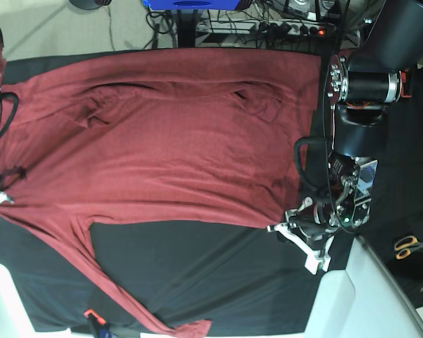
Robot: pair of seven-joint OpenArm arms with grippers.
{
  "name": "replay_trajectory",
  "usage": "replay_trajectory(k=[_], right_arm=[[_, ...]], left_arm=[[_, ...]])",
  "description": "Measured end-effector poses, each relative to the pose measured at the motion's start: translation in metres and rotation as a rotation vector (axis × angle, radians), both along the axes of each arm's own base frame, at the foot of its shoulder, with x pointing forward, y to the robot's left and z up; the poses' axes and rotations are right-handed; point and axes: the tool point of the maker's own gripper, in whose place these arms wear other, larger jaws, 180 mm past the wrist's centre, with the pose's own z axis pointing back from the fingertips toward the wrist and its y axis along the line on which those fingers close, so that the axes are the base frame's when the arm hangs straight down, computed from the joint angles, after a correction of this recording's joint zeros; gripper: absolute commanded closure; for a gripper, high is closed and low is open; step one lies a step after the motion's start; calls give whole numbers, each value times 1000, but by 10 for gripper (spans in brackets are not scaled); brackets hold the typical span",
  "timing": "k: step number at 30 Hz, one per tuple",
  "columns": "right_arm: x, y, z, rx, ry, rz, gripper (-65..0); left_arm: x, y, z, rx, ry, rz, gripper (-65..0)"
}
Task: Fold the T-shirt properly
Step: 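Fold the shirt side with the left gripper toward the right gripper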
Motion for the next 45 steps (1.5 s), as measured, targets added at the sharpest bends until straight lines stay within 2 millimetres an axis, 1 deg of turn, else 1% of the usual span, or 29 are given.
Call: replay_trajectory(k=[6, 8, 11, 12, 14, 15, 19, 20, 22, 25, 27, 31, 33, 35, 37, 39, 43, 45], right_arm=[[-6, 1, -5, -1, 12, 2, 0], [-10, 0, -9, 0, 26, 0, 0], [-13, 0, -11, 1, 31, 0, 0], [-14, 0, -12, 0, 30, 1, 0], [-14, 2, -12, 3, 29, 4, 0], [-15, 1, -13, 2, 31, 4, 0], [-22, -2, -17, -3, 45, -2, 0], [-22, -1, -18, -3, 46, -1, 0], [-23, -1, -19, -1, 48, -1, 0], [-24, 0, -20, 1, 51, -2, 0], [-26, 0, -21, 0, 53, -1, 0], [-34, 0, -27, -1, 73, -1, 0], [-37, -3, -28, 16, 61, -26, 0], [-43, -11, -27, 34, 44, -71, 0], [-50, -17, -28, 34, 69, -90, 0], [-54, -16, -29, 33, 101, -88, 0], [-49, -15, -14, -8, 65, -60, 0], [-53, -12, -15, -7, 91, -54, 0]], left_arm=[[-5, 0, 4, -3, 4, -5, 0], [-3, 9, 11, -35, -6, 42, 0], [-4, 30, 27, -42, -36, 92, 0], [-6, 31, 30, -30, -39, 83, 0], [-10, 29, 35, -16, -53, 65, 0], [-15, 26, 34, -13, -50, 57, 0], [-37, 12, 21, -18, -17, 29, 0], [-42, 11, 20, -14, -18, 28, 0], [-49, 10, 23, 0, -32, 16, 0], [-55, 8, 32, 13, -46, 0, 0], [-64, 8, 32, 31, -13, -19, 0], [-82, 3, 37, 53, -14, -50, 0], [-94, -1, 33, 61, 9, -66, 0], [-104, -6, 28, 57, 31, -73, 0], [-113, -10, 23, 51, 45, -79, 0], [-120, -9, 19, 52, 57, -80, 0], [-133, -8, 9, 56, 87, -80, 0], [-139, -8, 7, 58, 95, -83, 0]])
